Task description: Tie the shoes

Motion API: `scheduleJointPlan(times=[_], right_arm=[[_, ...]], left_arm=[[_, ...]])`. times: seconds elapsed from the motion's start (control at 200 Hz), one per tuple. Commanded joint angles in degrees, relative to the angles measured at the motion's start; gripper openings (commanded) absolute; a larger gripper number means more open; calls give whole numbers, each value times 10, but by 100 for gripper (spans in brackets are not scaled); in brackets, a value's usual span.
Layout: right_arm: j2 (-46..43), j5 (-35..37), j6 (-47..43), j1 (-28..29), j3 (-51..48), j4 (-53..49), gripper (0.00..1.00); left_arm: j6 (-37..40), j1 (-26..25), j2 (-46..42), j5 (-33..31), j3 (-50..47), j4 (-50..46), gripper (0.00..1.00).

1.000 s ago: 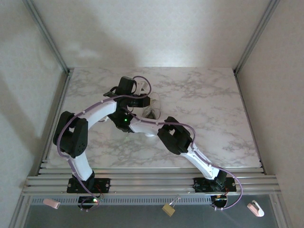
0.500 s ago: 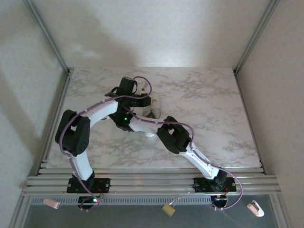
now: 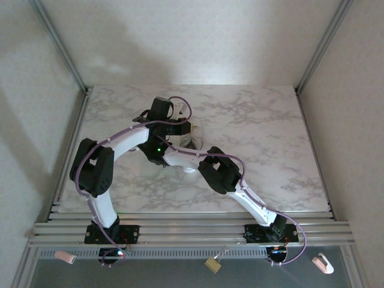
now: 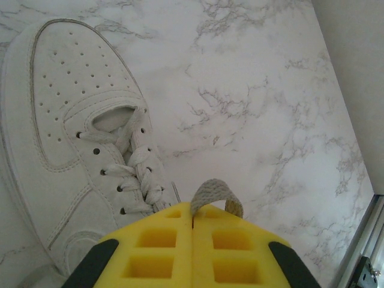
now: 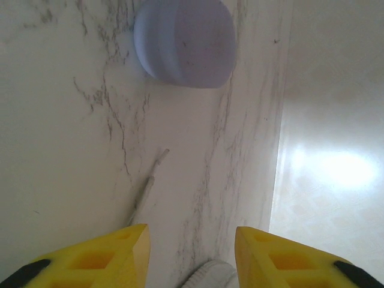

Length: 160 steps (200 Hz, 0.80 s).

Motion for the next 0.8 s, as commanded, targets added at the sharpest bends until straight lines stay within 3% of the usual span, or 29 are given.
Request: scheduleJointPlan(times=[0.0,0.235,0.395,0.576,0.796], right_arm=[[-58,-17,27,24,-15,11,42],[-91,-17,61,79,-71,25,42],[-152,-30,135,106,-166,51,40],[-301,-108,259,121,-306,43,41],[-550,-218,462,125,-532,73,45]], left_arm=[[-5,-4,6,9,3,-2,0],[1,-3,7,8,7,-9,0],[9,-3,1,6,2,0,0],[19,2,-10,-6,-4,19,0],[16,2,-16,-23,-22,56,0]])
